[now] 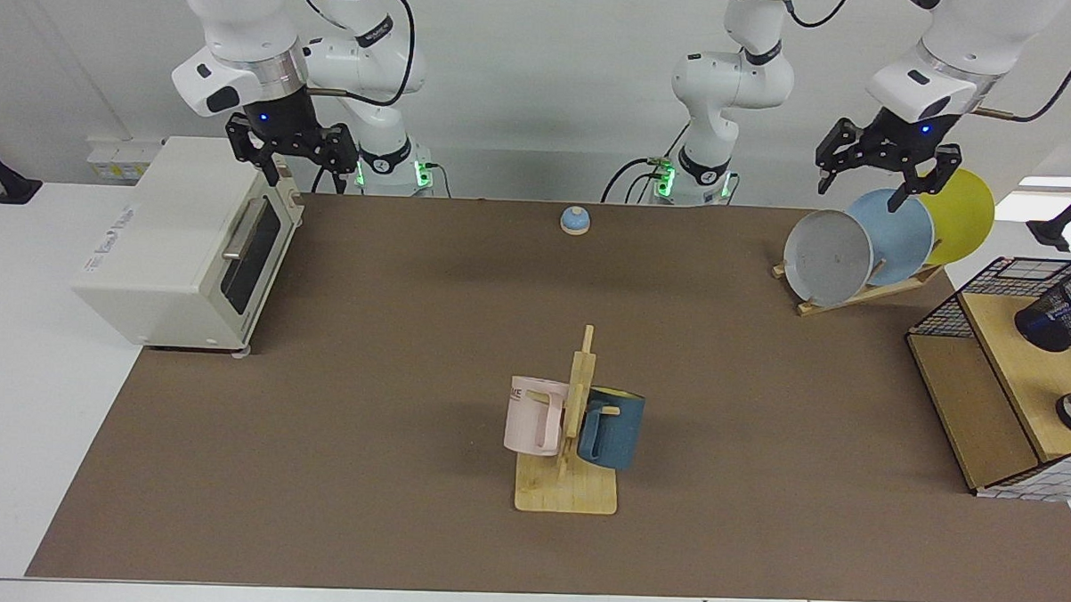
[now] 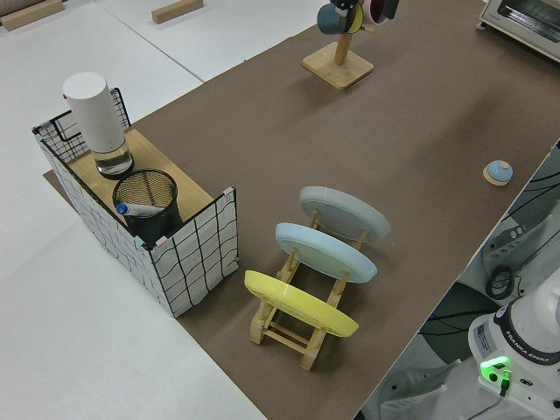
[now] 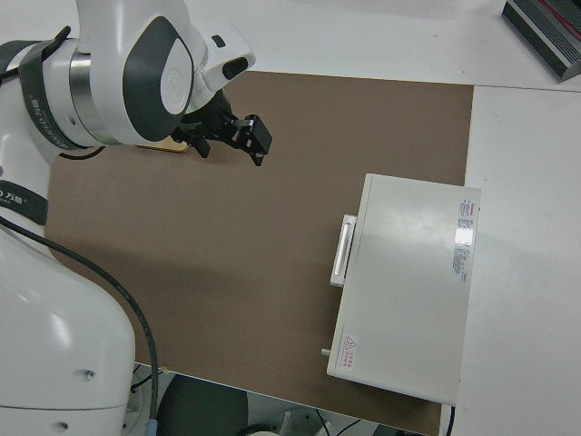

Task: Put markers into pen holder

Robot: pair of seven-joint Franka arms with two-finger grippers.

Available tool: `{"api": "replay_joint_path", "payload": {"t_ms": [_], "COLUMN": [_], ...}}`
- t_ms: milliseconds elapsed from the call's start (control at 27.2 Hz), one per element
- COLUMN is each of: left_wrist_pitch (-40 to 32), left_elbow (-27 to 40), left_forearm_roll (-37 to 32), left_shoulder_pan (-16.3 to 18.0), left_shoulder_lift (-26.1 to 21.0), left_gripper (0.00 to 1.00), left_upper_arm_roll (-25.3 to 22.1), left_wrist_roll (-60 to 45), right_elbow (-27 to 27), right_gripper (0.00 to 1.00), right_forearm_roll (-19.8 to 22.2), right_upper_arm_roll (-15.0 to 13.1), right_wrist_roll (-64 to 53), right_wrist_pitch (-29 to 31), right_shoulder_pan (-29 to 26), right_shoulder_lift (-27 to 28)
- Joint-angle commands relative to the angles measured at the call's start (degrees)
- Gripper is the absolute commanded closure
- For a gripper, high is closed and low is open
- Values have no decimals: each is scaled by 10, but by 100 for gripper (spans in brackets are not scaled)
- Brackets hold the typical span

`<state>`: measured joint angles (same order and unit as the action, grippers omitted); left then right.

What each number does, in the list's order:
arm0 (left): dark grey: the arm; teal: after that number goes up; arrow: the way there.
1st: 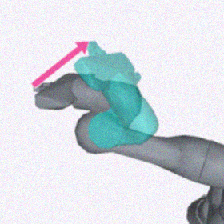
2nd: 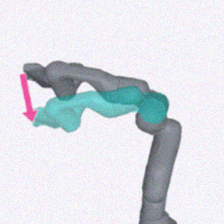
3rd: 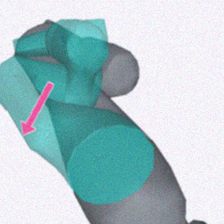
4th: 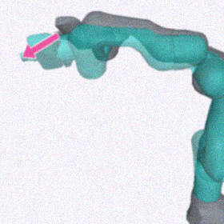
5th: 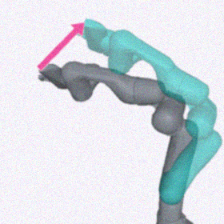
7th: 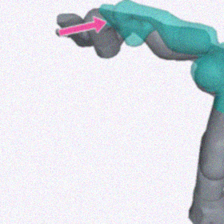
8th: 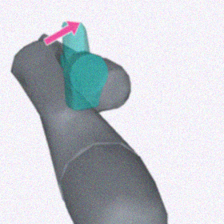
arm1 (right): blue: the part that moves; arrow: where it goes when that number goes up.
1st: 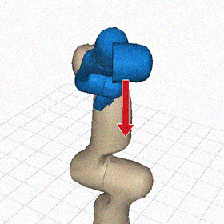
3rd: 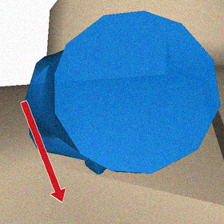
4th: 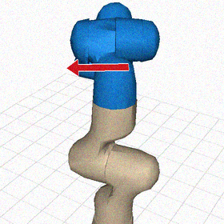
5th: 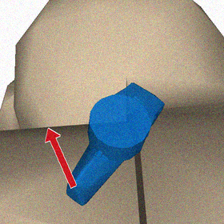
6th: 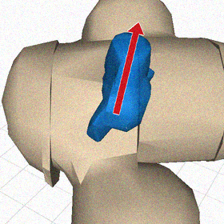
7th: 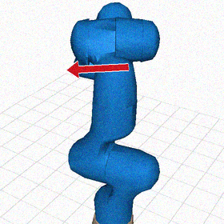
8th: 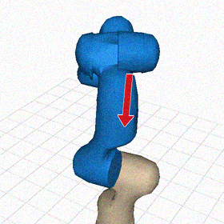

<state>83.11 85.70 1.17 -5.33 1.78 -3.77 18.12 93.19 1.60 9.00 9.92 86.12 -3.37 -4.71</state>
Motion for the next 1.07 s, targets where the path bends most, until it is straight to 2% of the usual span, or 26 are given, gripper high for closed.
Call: {"api": "replay_joint_path", "payload": {"t_ms": [0, 404, 588, 1029], "left_wrist_pitch": [-16, -10, -1, 9], "left_elbow": [-30, -24, -13, -10], "left_forearm_roll": [8, 3, 3, 4], "left_shoulder_pan": [-4, -5, -5, -1], "left_shoulder_lift": [-17, -16, -17, -15], "left_gripper": [1, 3, 3, 3], "left_upper_arm_roll": [-4, 7, 20, 20], "left_wrist_roll": [-10, -11, -43, -48], "right_elbow": [13, 13, 13, 13], "right_gripper": [0, 0, 0, 0], "right_forearm_roll": [-5, -5, -5, -5], "right_upper_arm_roll": [4, 4, 4, 4], "right_wrist_roll": [9, 9, 9, 9], "right_wrist_pitch": [12, 12, 12, 12], "right_shoulder_pan": [-6, -6, -6, -6], "right_shoulder_lift": [-11, -11, -11, -11]}}
